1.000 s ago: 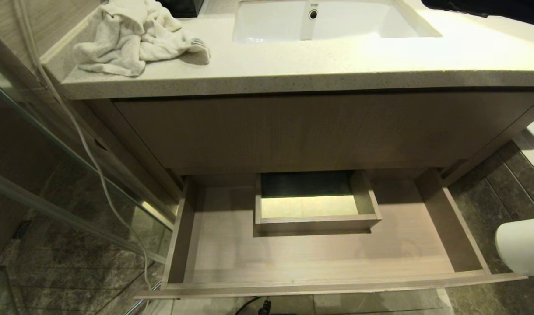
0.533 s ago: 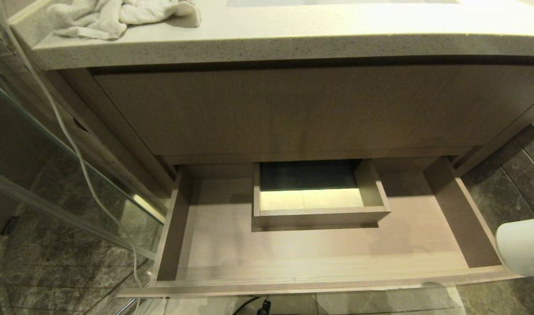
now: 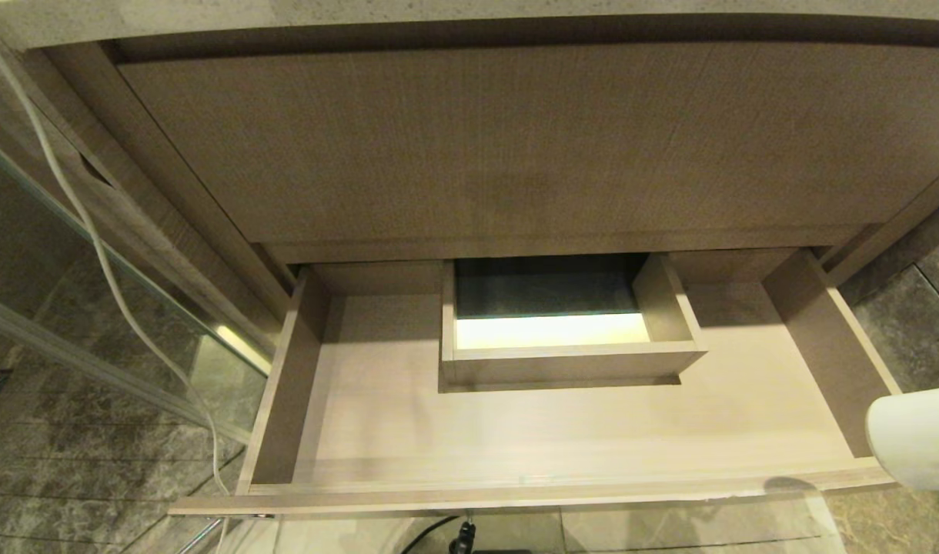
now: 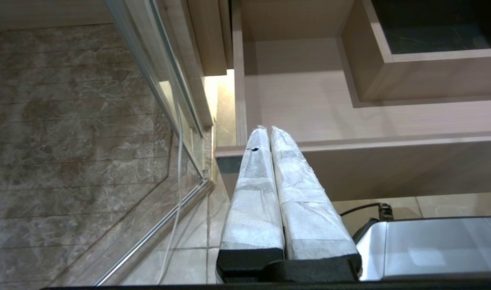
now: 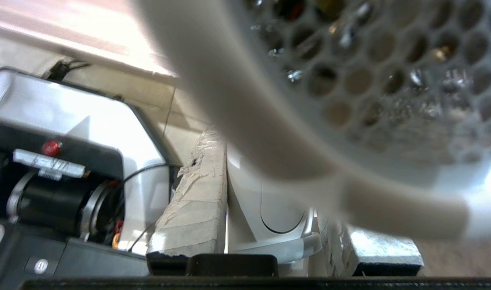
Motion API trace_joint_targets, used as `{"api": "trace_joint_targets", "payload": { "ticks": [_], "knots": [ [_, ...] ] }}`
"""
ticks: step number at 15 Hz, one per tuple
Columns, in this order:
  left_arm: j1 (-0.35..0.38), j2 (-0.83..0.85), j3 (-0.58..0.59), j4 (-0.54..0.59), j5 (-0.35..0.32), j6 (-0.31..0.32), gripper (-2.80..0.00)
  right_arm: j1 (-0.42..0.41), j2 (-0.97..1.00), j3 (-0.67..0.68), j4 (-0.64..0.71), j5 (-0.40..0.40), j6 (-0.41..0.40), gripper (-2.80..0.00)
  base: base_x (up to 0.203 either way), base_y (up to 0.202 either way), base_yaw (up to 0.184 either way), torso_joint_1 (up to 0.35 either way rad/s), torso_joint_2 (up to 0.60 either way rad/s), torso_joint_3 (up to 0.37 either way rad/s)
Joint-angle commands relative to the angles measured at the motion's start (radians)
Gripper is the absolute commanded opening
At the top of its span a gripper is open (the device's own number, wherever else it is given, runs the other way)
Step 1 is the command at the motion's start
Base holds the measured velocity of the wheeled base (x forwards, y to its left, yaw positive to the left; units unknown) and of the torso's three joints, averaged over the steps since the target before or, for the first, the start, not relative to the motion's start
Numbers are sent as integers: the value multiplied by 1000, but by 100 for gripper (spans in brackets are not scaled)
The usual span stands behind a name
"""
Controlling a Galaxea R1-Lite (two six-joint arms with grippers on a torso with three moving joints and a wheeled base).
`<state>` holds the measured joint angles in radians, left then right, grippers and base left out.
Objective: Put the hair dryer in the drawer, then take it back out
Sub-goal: Put it into the drawer
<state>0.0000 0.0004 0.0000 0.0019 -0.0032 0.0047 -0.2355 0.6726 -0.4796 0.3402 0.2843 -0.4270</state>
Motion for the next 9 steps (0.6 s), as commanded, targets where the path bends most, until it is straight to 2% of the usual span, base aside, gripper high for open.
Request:
{"api": "trace_joint_targets", "payload": {
  "ticks": [1,6,9],
  "knots": [
    [0,0,2,0,0,0,-280,2,-8,7,-12,1,-2,-280,0,0,0,-212,310,124],
    [0,1,2,0,0,0,-280,2,-1,2,-11,0,-2,-280,0,0,0,-68,116,57],
    [0,1,2,0,0,0,-280,7,24,22,-6,2,-12,-280,0,0,0,-114,240,124]
  ]
}}
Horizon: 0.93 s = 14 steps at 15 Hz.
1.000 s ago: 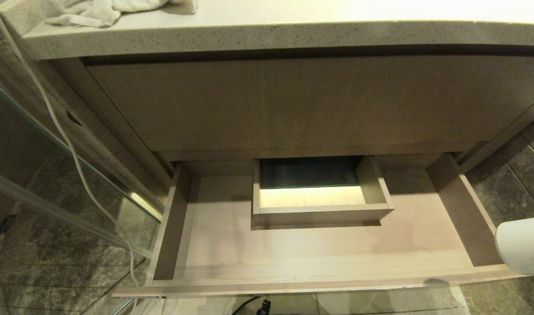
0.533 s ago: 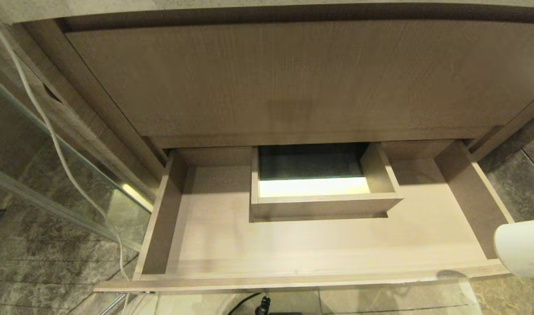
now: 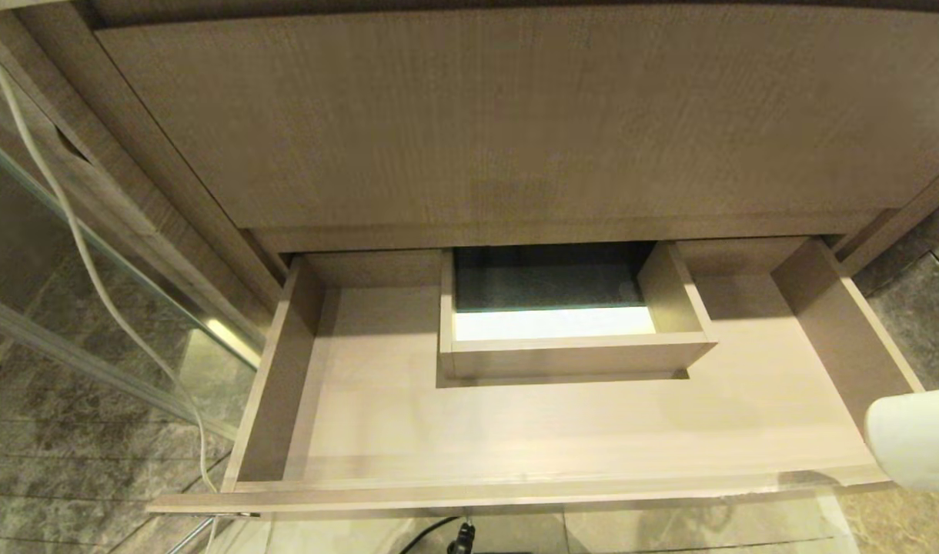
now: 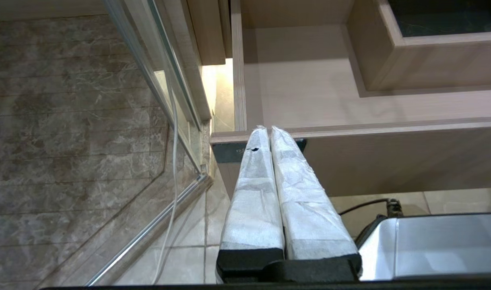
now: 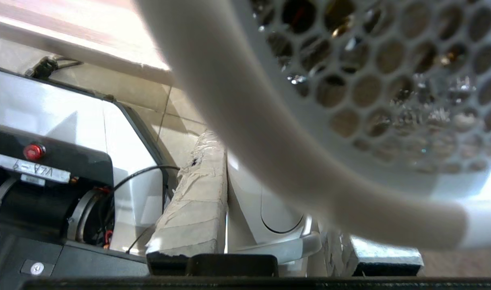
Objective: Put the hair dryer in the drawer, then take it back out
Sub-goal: Put it into the drawer
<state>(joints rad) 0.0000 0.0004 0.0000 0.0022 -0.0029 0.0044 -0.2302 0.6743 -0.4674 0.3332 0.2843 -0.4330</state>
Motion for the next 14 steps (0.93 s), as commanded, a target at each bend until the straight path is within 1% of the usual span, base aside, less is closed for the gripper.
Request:
{"api": "trace_joint_targets", "payload": {
  "ticks": [1,4,5,14],
  "knots": [
    [0,1,2,-1,0,0,-280,0,52,11,-10,2,-7,-280,0,0,0,-48,275,121],
    [0,1,2,-1,0,0,-280,-12,160,-6,-11,-2,4,-280,0,0,0,-19,130,62],
    [0,0,1,-1,0,0,-280,-15,202,-34,-4,-1,5,-280,0,0,0,2,32,44],
    [0,1,2,-1,0,0,-280,-29,698,-481,39,-2,1,-280,0,0,0,1,5,22]
  ]
}}
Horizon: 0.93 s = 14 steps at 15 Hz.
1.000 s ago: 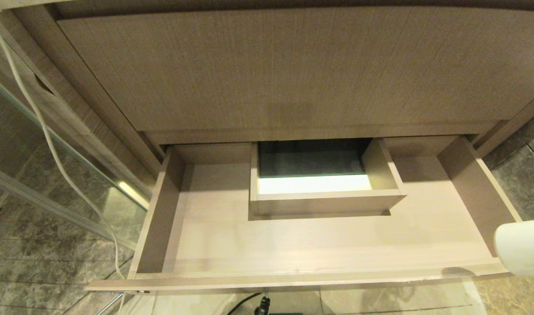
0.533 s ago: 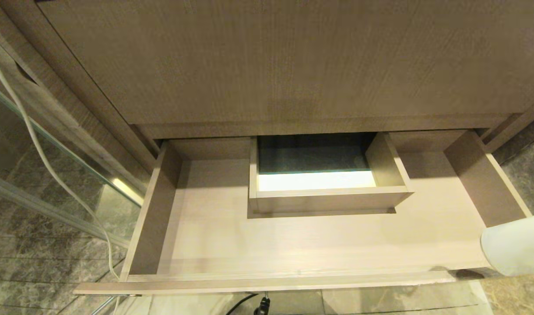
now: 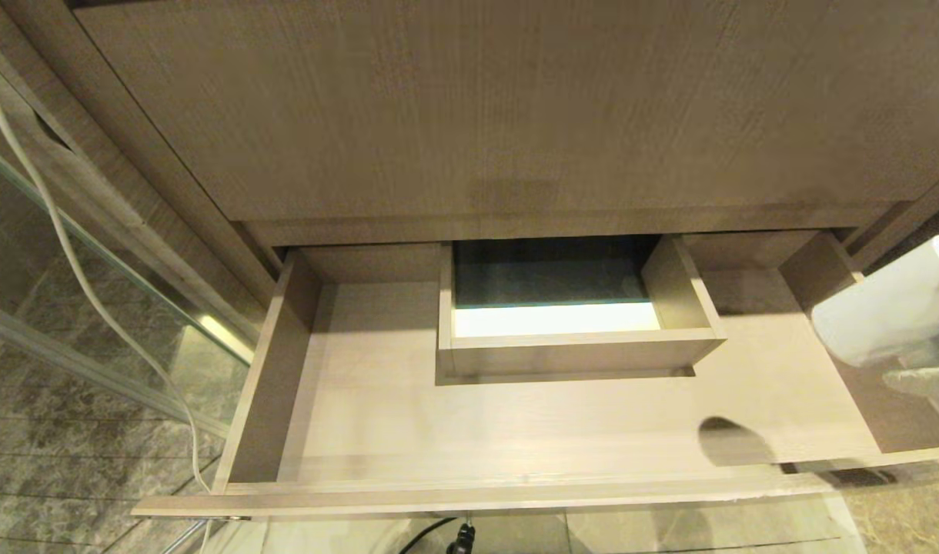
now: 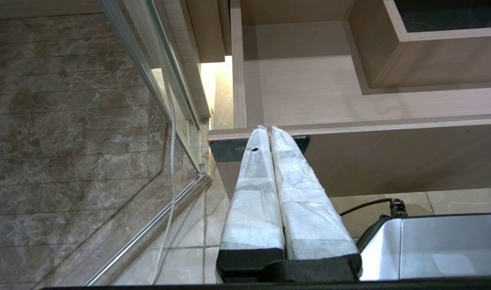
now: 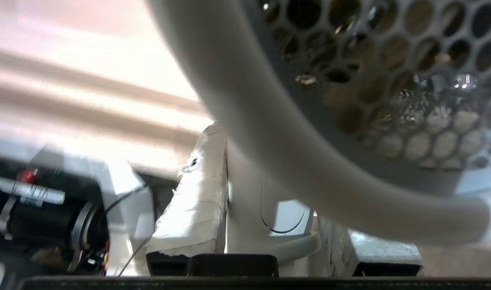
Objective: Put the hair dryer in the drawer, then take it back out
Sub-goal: Put it into the drawer
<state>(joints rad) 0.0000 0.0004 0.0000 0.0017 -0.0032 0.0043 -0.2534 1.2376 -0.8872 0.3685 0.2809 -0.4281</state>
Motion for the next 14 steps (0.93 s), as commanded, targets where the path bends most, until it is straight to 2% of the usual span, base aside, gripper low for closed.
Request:
{"api": "trace_joint_targets", "payload": {
  "ticks": [1,6,14],
  "knots": [
    [0,1,2,0,0,0,-280,-10,197,-106,5,1,-4,-280,0,0,0,0,0,0],
    [0,1,2,0,0,0,-280,-41,475,-343,-10,4,-9,-280,0,0,0,0,0,0],
    [0,1,2,0,0,0,-280,-46,815,-546,-30,7,-15,-280,0,0,0,0,0,0]
  ]
}}
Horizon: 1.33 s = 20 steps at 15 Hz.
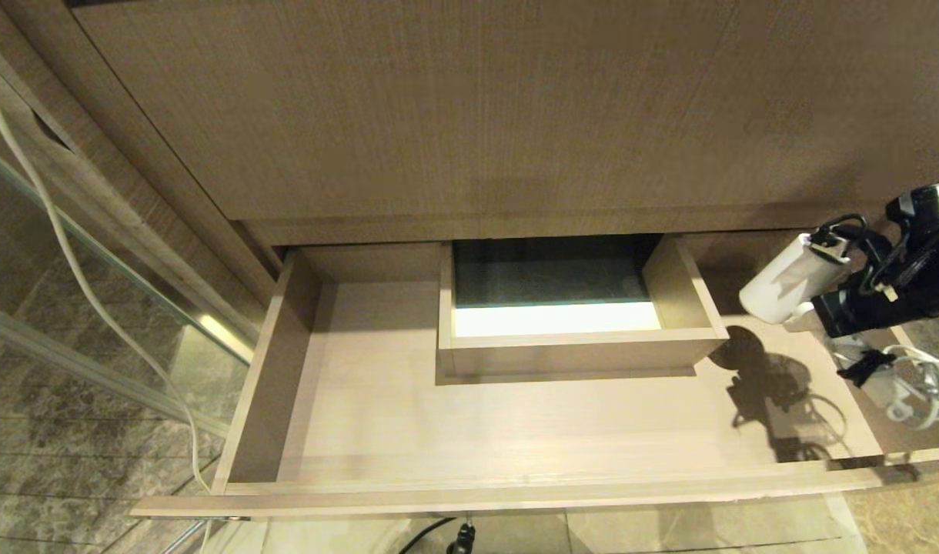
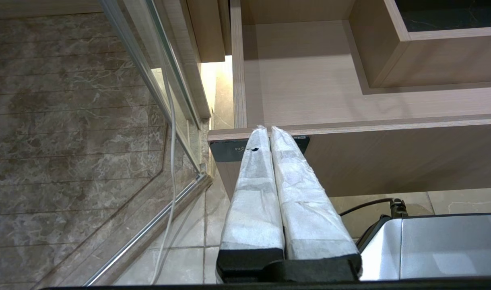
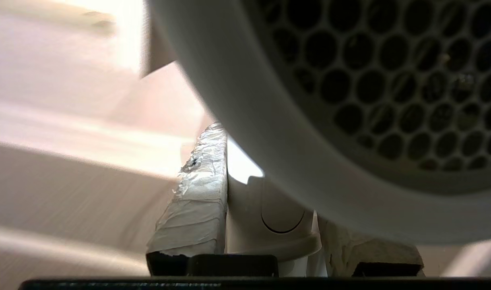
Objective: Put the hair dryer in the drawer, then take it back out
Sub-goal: Put it into the drawer
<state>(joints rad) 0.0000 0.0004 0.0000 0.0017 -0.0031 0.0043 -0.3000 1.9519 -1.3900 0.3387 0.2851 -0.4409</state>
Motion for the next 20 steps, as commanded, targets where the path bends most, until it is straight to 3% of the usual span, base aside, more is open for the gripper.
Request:
{"api": "trace_joint_targets", "payload": {
  "ticks": [1,4,7,11,15,16,17,20],
  "knots": [
    [0,0,2,0,0,0,-280,1,144,-92,-9,3,-3,-280,0,0,0,0,0,0],
    [0,1,2,0,0,0,-280,5,271,-219,-34,3,-25,-280,0,0,0,0,0,0],
    [0,1,2,0,0,0,-280,7,355,-269,-39,3,-75,-280,0,0,0,0,0,0],
    [0,1,2,0,0,0,-280,6,451,-358,-50,3,-81,-280,0,0,0,0,0,0],
    [0,1,2,0,0,0,-280,-1,478,-366,-105,3,-82,-280,0,0,0,0,0,0],
    [0,1,2,0,0,0,-280,-2,476,-365,-110,3,-82,-169,0,0,0,0,0,0],
    [0,1,0,0,0,0,-280,-2,464,-365,-112,1,-82,0,0,0,0,0,0,0],
    [0,1,0,0,0,0,-280,-5,381,-329,-122,0,-81,0,0,0,0,0,0,0]
  ]
}}
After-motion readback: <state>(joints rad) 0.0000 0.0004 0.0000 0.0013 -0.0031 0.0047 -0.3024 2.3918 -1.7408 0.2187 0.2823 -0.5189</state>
